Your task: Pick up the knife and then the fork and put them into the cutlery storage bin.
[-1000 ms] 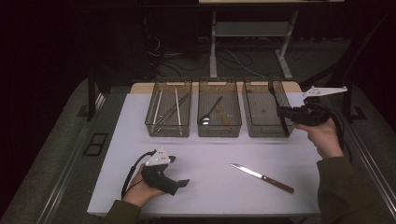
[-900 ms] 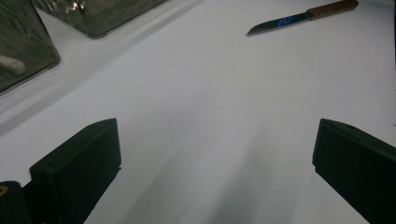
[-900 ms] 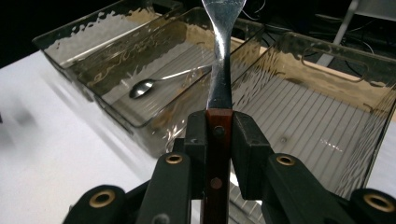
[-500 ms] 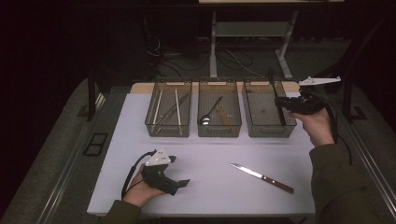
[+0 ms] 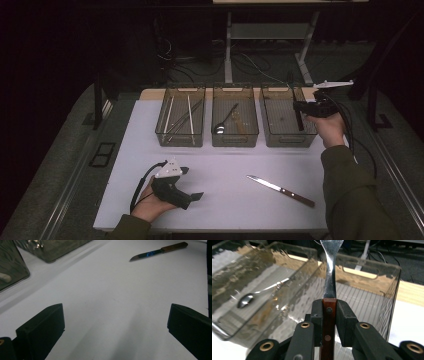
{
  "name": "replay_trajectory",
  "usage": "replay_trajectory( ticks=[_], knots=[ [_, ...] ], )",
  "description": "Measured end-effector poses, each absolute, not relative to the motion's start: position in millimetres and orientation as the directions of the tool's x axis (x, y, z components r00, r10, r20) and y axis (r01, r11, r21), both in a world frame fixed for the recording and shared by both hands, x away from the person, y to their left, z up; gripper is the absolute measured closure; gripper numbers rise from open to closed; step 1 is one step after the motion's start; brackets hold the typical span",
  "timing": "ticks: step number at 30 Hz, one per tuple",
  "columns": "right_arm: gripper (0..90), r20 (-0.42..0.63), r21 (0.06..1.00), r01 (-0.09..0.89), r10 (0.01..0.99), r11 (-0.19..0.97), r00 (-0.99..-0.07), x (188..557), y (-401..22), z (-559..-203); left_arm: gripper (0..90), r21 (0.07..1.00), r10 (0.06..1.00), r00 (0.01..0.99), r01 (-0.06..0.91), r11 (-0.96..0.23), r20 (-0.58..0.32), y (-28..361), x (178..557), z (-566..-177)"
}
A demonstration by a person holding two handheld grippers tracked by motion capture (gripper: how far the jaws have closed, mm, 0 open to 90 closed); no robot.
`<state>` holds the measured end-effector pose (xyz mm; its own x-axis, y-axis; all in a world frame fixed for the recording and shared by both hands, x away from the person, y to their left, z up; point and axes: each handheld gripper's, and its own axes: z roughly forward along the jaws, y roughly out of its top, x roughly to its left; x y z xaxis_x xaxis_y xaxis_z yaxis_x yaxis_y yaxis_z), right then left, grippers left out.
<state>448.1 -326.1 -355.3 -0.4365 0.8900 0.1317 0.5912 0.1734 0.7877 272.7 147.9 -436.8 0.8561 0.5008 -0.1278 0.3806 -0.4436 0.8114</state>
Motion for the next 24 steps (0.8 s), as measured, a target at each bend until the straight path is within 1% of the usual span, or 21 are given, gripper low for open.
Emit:
replay_trajectory(
  ticks=[2,6,17,24],
  knots=[
    [77.0,0.119,0.78,0.599,0.896,0.183,-0.428,450,-325,-360,0.0,0.812,0.5,0.856,0.38,-0.443,-0.128,148,273,-437],
    [77.0,0.132,0.768,0.618,0.904,0.166,-0.407,452,-323,-370,0.0,0.812,0.499,0.857,0.38,-0.443,-0.129,148,273,-437],
    [77.0,0.106,0.717,0.666,0.913,0.204,-0.393,455,-317,-390,0.0,0.813,0.496,0.859,0.378,-0.443,-0.128,147,272,-437],
    [76.9,0.088,0.69,0.688,0.917,0.225,-0.389,455,-317,-396,0.0,0.812,0.496,0.859,0.378,-0.444,-0.128,147,272,-437]
  ],
)
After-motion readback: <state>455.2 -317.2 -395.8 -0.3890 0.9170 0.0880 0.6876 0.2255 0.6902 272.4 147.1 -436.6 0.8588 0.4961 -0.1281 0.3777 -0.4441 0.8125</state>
